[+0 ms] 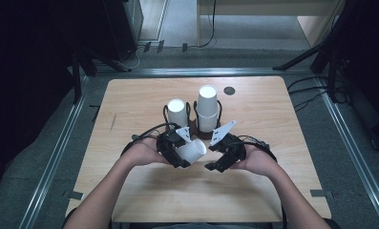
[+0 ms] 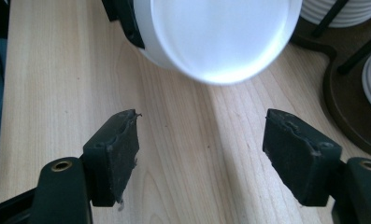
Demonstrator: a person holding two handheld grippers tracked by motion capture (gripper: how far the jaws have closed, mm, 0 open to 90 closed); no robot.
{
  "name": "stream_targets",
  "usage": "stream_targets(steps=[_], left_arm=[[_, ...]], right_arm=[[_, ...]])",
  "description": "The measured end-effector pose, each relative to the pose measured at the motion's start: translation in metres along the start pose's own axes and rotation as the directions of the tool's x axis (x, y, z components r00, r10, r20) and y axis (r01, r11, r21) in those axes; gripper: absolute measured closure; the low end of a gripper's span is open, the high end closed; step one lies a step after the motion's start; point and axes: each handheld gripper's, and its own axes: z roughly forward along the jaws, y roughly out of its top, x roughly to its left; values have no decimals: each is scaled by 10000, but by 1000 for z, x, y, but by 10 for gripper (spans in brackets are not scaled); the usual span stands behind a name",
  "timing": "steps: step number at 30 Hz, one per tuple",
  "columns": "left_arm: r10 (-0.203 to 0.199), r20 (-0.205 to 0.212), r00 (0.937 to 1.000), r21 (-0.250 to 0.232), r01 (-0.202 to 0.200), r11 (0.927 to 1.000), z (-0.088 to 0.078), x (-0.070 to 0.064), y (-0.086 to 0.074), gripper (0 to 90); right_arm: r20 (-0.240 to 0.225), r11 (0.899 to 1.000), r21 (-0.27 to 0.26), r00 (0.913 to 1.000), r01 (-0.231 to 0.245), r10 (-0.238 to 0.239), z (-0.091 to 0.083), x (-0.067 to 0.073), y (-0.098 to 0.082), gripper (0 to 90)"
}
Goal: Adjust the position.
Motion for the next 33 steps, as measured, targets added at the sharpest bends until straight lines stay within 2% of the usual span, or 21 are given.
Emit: stream_targets(steps=[8, 10, 12, 18, 23, 25, 27, 30, 31, 32, 33], left_arm=[[313, 206, 9993, 198, -317, 9993, 8, -7, 7, 305], [496, 437, 9978, 219, -506, 9985, 10, -10, 11, 306], [542, 453, 9975, 231, -553, 9982, 10, -12, 12, 306], [943, 904, 9914, 329, -976, 9947, 15, -18, 15, 305], [950, 1204, 9882, 274, -989, 9947, 17, -20, 16, 297], [1029, 1241, 9869, 223, -1064, 9941, 17, -19, 15, 291], [1016, 1225, 9873, 185, -1046, 9943, 17, -19, 15, 279], [596, 1393, 9885, -114, -586, 9982, 17, -16, 13, 248], [470, 1260, 9909, -299, -435, 9986, 17, -16, 11, 198], [509, 1111, 9925, -361, -471, 9982, 16, -15, 10, 106], [453, 1161, 9922, -435, -405, 9982, 16, -15, 9, 106]], right_arm=[[-208, 9993, -320, 9996, 182, -189, -3, 2, 3, 268], [-356, 9987, -437, 9989, 278, -294, -3, 5, 5, 267], [-431, 9984, -464, 9985, 321, -341, -3, 5, 6, 264], [-733, 9972, -538, 9957, 523, -562, -1, 10, 10, 260], [-993, 9948, -549, 9909, 863, -915, 0, 14, 11, 324], [-1051, 9950, -549, 9904, 839, -894, -1, 14, 11, 330], [-1133, 9956, -517, 9901, 777, -831, -1, 14, 12, 334], [-1107, 9956, -550, 9905, 756, -814, -2, 13, 12, 332], [-1012, 9955, -561, 9915, 769, -823, -3, 13, 12, 332], [-982, 9965, -559, 9929, 616, -669, -6, 12, 11, 332], [-982, 9965, -559, 9929, 616, -669, -6, 12, 11, 332]])
